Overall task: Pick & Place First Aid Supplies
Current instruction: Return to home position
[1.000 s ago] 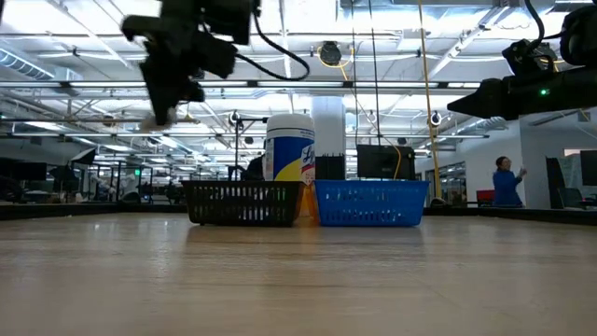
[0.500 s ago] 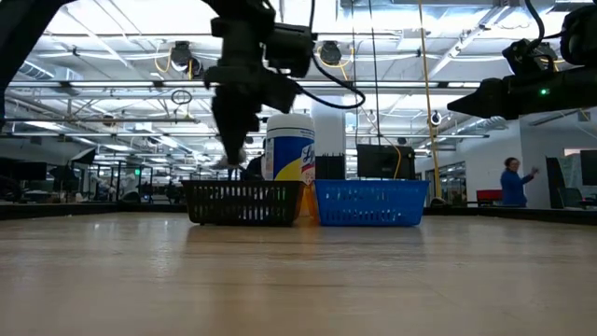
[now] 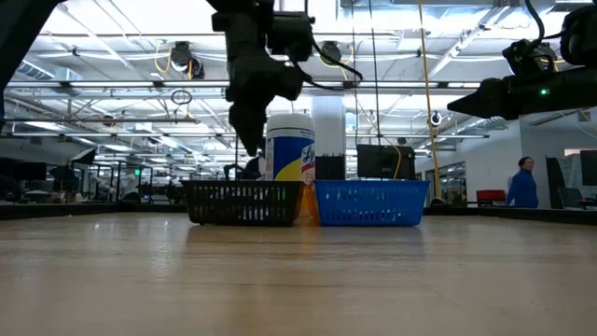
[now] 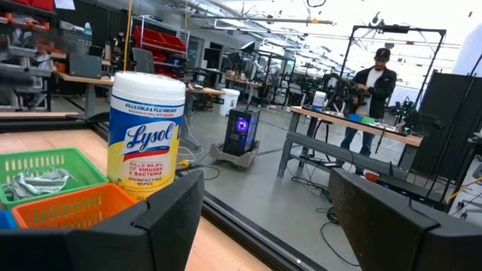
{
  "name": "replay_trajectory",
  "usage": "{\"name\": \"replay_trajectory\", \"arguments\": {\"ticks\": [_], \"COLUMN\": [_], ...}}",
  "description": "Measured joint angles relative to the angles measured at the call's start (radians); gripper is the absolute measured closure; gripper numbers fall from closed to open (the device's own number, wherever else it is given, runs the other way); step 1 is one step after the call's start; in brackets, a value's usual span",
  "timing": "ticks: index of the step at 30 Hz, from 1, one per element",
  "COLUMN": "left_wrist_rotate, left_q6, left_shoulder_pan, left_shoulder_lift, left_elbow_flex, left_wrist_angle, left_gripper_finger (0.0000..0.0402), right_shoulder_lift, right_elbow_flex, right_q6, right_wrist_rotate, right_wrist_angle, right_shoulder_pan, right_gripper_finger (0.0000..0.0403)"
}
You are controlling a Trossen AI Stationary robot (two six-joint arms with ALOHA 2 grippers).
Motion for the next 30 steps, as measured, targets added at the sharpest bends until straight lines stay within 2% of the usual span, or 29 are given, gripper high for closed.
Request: {"name": "replay_trajectory", "arguments": {"ticks": [4,7,11,14,18,23,30], "left_wrist_rotate": [-0.014,-0.057,-0.102,-0.106,-0.12,-0.17,-0.175], "left_q6": [-0.135,-0.184,-0.193,-0.141,-0.106,-0.043,0.107], "left_shoulder_pan": [0.036,0.062,0.098,0.119,0.135,0.158,0.179], "left_shoulder_lift": [-0.076,-0.146,-0.256,-0.361,-0.516,-0.737,-1.057], "left_elbow_flex": [-0.004,-0.03,-0.096,-0.189,-0.385,-0.708,-1.146], "left_wrist_angle": [0.036,0.093,0.197,0.275,0.5,0.847,1.301], "left_gripper_finger": [0.0086,0.0051,0.002,0.0008,0.0005,0.0005,0.0005], "right_shoulder_lift": [0.0,0.0,0.0,0.0,0.0,0.0,0.0], "right_elbow_flex": [0.0,0.0,0.0,0.0,0.0,0.0,0.0], "right_q6": [0.0,0.0,0.0,0.0,0.0,0.0,0.0], "right_wrist_rotate": [0.0,0.0,0.0,0.0,0.0,0.0,0.0], "right_wrist_angle": [0.0,0.0,0.0,0.0,0.0,0.0,0.0], "right_shoulder_pan": [0.0,0.0,0.0,0.0,0.0,0.0,0.0], "right_gripper_finger": [0.0124,0.0124,0.0124,0.0124,0.0124,0.0124,0.0124]}}
